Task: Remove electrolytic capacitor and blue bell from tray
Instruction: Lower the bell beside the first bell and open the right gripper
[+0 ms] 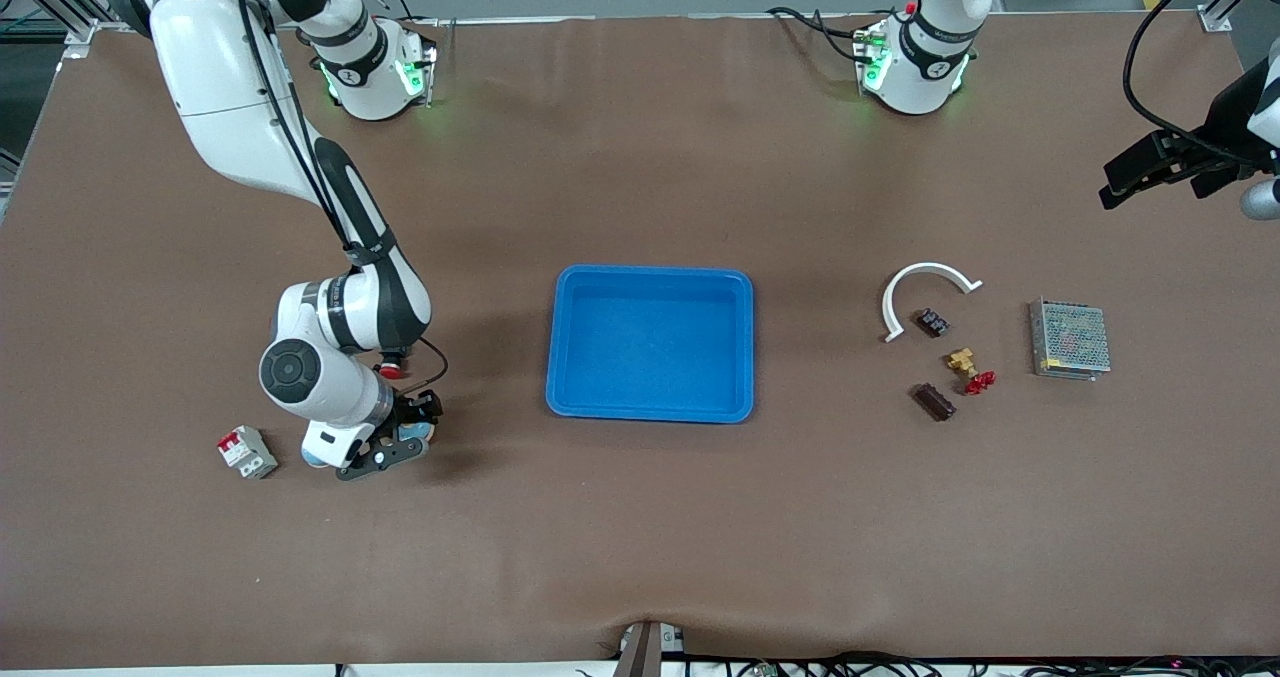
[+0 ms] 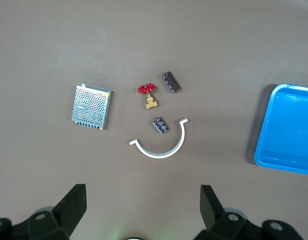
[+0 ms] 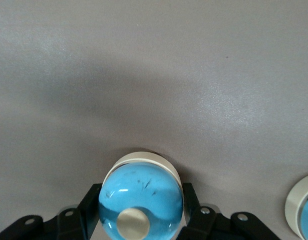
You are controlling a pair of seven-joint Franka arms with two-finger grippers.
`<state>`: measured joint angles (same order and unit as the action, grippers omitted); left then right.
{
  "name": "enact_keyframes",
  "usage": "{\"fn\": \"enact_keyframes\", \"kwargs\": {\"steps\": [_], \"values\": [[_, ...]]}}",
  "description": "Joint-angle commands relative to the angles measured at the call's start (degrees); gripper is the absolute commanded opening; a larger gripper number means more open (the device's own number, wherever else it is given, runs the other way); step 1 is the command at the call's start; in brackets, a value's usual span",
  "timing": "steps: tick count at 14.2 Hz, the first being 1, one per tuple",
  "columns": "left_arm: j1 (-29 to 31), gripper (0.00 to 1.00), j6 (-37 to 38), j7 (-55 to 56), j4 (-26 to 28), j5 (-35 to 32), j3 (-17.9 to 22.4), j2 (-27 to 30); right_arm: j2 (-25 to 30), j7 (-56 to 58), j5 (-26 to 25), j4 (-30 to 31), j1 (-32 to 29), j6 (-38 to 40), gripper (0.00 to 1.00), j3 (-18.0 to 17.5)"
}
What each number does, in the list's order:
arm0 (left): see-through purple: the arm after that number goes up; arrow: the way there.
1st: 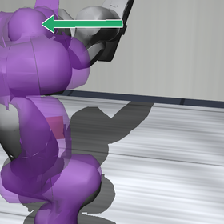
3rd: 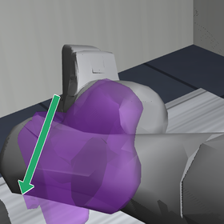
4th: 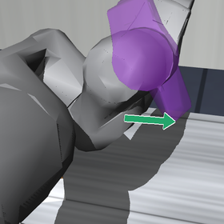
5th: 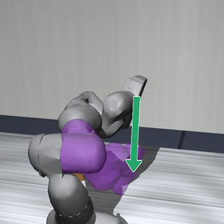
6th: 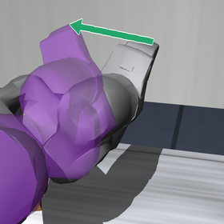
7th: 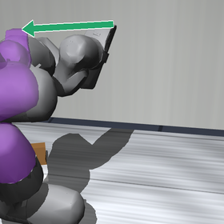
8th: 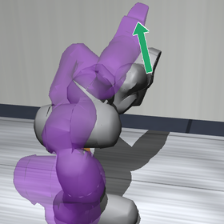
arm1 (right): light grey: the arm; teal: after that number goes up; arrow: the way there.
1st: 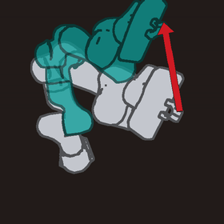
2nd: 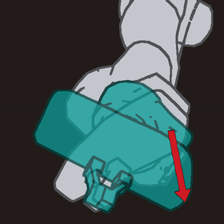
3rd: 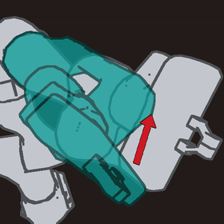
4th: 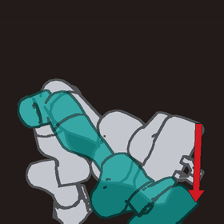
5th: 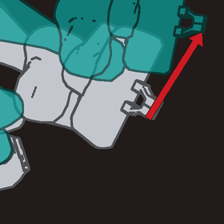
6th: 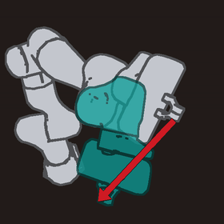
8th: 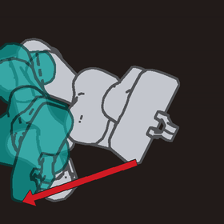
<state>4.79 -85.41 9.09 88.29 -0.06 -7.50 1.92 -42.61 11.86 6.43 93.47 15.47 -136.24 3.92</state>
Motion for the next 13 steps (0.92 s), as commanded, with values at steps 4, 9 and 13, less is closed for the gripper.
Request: {"fn": "enact_keyframes", "kwargs": {"steps": [4, 9, 13], "values": [[0.31, 1.0, -0.11, -1.27, -0.84, 0.68, -0.05, -0.34, 0.24, 0.45, -0.01, 0.57, -0.79, -1.04, 0.7, -0.93], [0.22, 1.0, -0.11, -1.18, -0.84, 0.68, -0.05, -0.34, 0.42, -0.08, 0.07, 0.4, -1.49, -0.7, 1.0, -1.02], [0.22, 1.0, -0.11, -1.18, -0.84, 0.68, -0.05, -0.34, 1.3, -1.65, 0.07, 0.13, -2.02, -0.08, 1.0, -1.02]]}}
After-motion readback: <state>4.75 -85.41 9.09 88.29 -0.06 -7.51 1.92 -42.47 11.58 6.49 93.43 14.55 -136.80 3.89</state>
